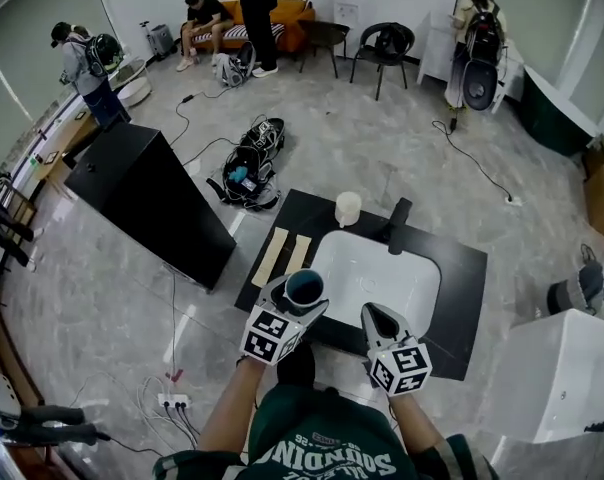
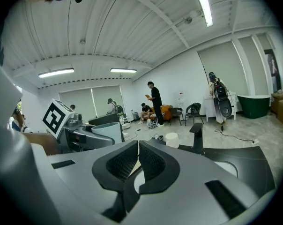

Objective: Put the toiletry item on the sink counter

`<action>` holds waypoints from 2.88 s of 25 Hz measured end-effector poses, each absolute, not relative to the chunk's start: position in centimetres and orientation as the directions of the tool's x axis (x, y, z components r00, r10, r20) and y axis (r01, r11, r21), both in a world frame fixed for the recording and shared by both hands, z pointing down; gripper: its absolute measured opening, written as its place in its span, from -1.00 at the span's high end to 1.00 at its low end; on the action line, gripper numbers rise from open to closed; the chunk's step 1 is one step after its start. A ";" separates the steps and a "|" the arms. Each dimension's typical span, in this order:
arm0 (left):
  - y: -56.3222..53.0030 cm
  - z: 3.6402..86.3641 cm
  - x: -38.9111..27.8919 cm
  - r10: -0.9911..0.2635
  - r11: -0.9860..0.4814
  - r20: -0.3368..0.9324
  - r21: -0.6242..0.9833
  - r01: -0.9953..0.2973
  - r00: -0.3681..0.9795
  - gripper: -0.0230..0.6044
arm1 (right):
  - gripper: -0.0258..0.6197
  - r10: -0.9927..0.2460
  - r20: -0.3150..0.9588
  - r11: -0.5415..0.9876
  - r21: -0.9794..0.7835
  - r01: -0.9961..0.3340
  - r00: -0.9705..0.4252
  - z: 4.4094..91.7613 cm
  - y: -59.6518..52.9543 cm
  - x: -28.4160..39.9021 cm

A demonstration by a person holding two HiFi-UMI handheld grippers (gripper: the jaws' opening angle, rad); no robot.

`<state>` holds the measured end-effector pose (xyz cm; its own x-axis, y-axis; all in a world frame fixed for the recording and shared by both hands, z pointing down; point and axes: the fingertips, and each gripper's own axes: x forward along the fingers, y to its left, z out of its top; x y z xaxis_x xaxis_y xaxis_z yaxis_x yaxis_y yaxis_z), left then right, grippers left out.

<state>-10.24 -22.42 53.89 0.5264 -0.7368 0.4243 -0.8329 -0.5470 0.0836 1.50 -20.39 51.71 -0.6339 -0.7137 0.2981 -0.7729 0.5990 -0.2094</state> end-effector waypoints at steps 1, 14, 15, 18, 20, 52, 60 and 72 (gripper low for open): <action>-23.6 54.0 -10.5 -0.730 -0.557 0.426 0.083 -0.827 0.534 -0.30 | 0.79 -0.719 0.302 0.591 -0.210 -0.779 -0.627 51.8 -21.5 1.2; -37.5 55.5 -14.2 -0.654 -0.630 0.450 0.122 -0.767 0.608 -0.30 | 0.79 -0.750 0.347 0.527 -0.204 -0.825 -0.564 52.0 -34.0 -3.6; -38.4 55.8 -14.6 -0.648 -0.633 0.454 0.125 -0.764 0.611 -0.30 | 0.79 -0.749 0.352 0.522 -0.207 -0.828 -0.561 52.3 -34.8 -3.9; -40.8 56.6 -15.8 -0.636 -0.638 0.466 0.131 -0.759 0.615 -0.30 | 0.79 -0.748 0.367 0.510 -0.215 -0.833 -0.553 52.9 -36.7 -5.0; -42.4 57.2 -16.4 -0.632 -0.641 0.463 0.137 -0.755 0.621 -0.30 | 0.79 -0.748 0.374 0.505 -0.216 -0.836 -0.549 53.2 -37.8 -5.4; -57.5 68.7 -20.3 -0.614 -0.629 0.485 0.175 -0.757 0.623 -0.30 | 0.79 -0.719 0.529 0.374 -0.252 -0.893 -0.450 60.5 -42.5 -8.0; -60.2 71.9 -20.5 -0.636 -0.605 0.492 0.160 -0.780 0.594 -0.30 | 0.79 -0.706 0.572 0.326 -0.262 -0.908 -0.418 62.3 -41.7 -6.7; -62.4 73.1 -20.1 -0.659 -0.624 0.475 0.087 -0.776 0.583 -0.30 | 0.79 -0.697 0.606 0.279 -0.262 -0.924 -0.383 63.6 -41.6 -5.2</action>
<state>-20.07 -62.37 73.07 0.5832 -0.6590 0.4750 -0.7764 -0.6241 0.0874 -5.18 -41.58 63.57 -0.3828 -0.6974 0.6058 -0.9237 0.2790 -0.2624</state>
